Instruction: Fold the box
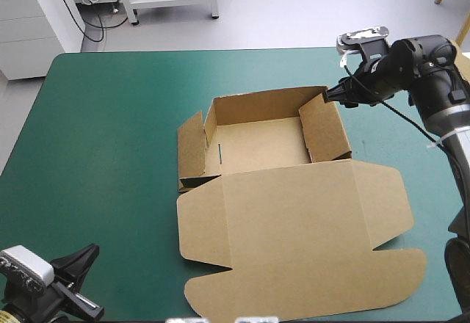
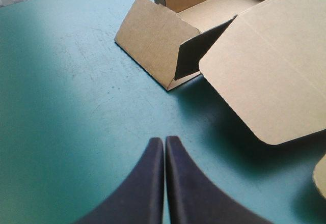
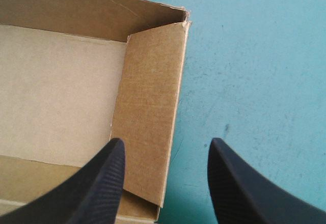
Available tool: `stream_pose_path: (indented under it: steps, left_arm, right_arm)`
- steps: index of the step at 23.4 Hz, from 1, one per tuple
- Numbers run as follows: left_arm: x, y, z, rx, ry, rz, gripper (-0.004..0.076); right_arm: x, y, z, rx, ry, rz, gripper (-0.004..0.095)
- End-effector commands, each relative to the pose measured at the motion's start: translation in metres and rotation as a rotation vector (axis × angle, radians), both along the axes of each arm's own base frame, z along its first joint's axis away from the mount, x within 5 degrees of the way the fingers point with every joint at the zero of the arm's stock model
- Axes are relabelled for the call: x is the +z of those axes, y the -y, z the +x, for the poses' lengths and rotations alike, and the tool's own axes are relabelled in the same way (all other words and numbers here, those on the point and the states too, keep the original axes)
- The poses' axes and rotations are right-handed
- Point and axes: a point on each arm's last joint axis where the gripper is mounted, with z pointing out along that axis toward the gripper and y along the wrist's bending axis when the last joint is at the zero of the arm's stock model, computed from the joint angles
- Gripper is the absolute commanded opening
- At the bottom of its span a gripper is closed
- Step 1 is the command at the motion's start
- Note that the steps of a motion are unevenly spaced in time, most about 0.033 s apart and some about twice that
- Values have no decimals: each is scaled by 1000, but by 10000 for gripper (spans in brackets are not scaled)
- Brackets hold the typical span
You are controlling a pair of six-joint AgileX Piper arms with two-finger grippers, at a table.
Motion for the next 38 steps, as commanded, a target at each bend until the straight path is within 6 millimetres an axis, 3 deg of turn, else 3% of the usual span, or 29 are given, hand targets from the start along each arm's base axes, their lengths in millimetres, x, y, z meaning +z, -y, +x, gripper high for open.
stream_pose_path:
  steps: [1, 5, 15, 17, 20, 22, 27, 32, 34, 38]
  left_arm:
    - [13, 1, 2, -4, 67, -42, -8]
    - [13, 1, 2, -4, 67, -42, -8]
    - [13, 1, 2, -4, 67, -42, -8]
    - [13, 1, 2, -4, 67, -42, -8]
    - [13, 1, 2, -4, 67, -42, -8]
    - [13, 1, 2, -4, 67, -42, -8]
    - [13, 1, 2, -4, 67, -42, -8]
    - [13, 1, 2, -4, 67, -42, -8]
    - [13, 1, 2, -4, 67, -42, -8]
    - [13, 1, 2, -4, 68, -42, -8]
  right_arm:
    - [27, 5, -22, 2, 108, 11, 472]
    - [15, 4, -18, 1, 69, 5, 471]
    - [-100, -11, 58, 5, -248, -24, 470]
    - [-108, -12, 61, -2, -270, -20, 470]
    - [-110, -12, 62, -8, -274, -21, 451]
    - [-110, -11, 62, -9, -273, -30, 375]
    - [-110, -9, 63, -15, -270, -48, -20]
    - [-105, -9, 61, -31, -260, -37, -21]
    - [-95, -8, 56, -32, -234, -37, -21]
    - [-34, 1, 21, -36, -72, -35, -21]
